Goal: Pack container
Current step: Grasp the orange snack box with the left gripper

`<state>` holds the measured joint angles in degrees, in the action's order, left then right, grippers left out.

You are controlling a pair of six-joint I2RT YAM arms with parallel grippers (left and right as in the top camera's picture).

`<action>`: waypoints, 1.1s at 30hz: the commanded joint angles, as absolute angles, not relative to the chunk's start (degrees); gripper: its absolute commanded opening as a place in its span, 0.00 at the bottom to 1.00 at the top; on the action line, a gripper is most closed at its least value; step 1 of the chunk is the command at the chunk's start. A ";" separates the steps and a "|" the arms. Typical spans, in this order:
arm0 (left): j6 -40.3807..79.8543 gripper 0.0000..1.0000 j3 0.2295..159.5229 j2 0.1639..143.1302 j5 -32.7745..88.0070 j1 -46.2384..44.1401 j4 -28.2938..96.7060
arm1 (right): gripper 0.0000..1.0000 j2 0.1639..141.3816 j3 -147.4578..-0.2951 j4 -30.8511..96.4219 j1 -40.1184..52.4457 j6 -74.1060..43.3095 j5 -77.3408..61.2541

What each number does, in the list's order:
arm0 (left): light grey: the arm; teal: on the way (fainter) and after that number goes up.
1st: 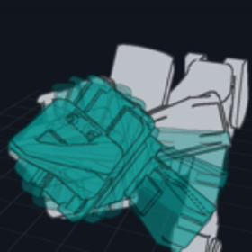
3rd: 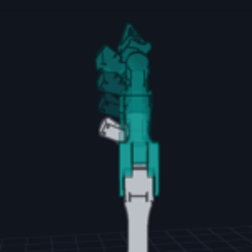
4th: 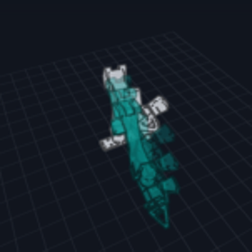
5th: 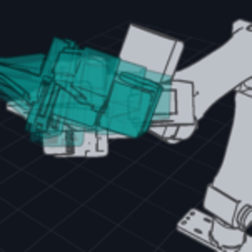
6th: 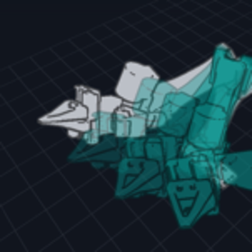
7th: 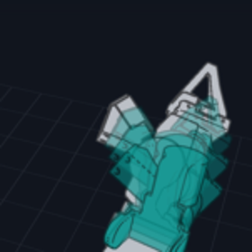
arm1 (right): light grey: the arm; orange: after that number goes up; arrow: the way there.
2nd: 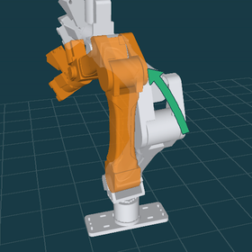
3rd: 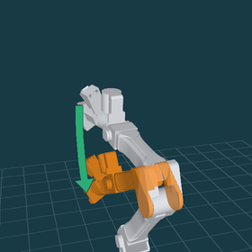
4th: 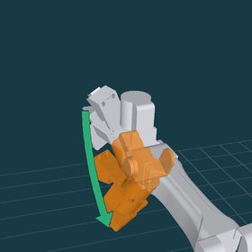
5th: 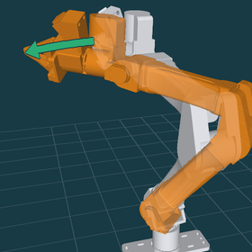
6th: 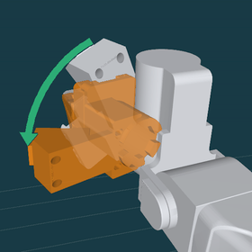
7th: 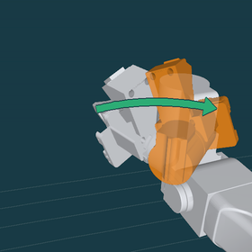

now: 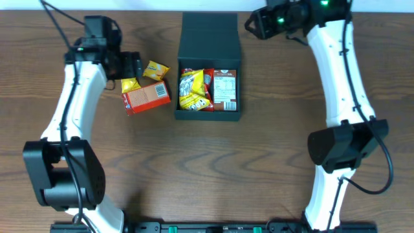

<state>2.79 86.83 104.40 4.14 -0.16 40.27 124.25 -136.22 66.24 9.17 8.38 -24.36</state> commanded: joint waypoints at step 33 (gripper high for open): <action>-58.50 0.95 81.76 116.62 8.75 -3.22 39.77 | 0.81 124.60 -136.29 71.66 3.11 7.99 -24.18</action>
